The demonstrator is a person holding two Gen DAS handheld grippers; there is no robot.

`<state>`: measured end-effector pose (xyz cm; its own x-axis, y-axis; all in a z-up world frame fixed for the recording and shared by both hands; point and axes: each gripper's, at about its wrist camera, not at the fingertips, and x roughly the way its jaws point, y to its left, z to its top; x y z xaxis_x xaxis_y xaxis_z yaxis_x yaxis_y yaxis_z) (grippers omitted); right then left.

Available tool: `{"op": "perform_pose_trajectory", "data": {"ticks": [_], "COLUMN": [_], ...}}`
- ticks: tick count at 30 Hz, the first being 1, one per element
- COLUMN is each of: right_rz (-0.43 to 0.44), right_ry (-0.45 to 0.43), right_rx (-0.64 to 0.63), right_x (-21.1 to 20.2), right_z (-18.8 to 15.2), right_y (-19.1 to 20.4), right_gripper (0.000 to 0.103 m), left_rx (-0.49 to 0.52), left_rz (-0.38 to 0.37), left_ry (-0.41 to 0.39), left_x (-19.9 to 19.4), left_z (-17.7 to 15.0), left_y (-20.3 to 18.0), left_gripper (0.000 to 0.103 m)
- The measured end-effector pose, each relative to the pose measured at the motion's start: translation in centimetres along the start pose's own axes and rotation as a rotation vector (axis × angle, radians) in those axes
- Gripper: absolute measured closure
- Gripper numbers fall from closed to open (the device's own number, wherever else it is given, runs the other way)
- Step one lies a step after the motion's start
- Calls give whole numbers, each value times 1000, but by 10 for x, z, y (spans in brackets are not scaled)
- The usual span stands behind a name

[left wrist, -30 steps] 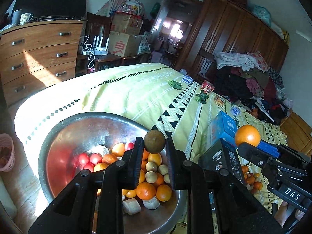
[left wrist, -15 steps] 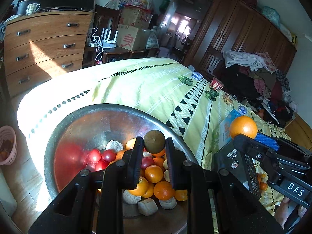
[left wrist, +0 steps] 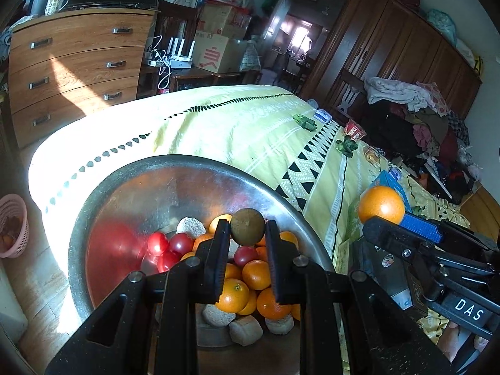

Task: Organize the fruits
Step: 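Open the left gripper to drop the kiwi while the right gripper releases the orange into the bowl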

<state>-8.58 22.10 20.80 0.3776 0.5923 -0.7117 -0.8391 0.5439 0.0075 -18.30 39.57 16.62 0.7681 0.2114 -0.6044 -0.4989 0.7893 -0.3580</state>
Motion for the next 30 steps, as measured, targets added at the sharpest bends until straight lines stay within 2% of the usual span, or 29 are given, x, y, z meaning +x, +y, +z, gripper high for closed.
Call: {"op": "perform_pose_trajectory", "data": {"ticks": [17,20,22,27,30], "right_rz": [34,43,43,34,27], "right_ry": [50,65,67,47,18], "right_rx": [9,17,18,3,7], "right_x": [16,20,20,15,2], "right_z": [-3,-5,-5,-5,-5], "right_y": [4,5,6,9,8], "right_gripper": [63,63,63,61,51], "left_rx": [-16,-24,-27,-34,-32], "left_rz": [32,38,45,49,51], "left_ry": [35,39,37,32,25], "left_x": [9,10,11,10,8], "left_z": [-9,-10,-10,-8,-8], "left_y": [6,10,11,12,10], "left_gripper": [80,73,61,56,53]}}
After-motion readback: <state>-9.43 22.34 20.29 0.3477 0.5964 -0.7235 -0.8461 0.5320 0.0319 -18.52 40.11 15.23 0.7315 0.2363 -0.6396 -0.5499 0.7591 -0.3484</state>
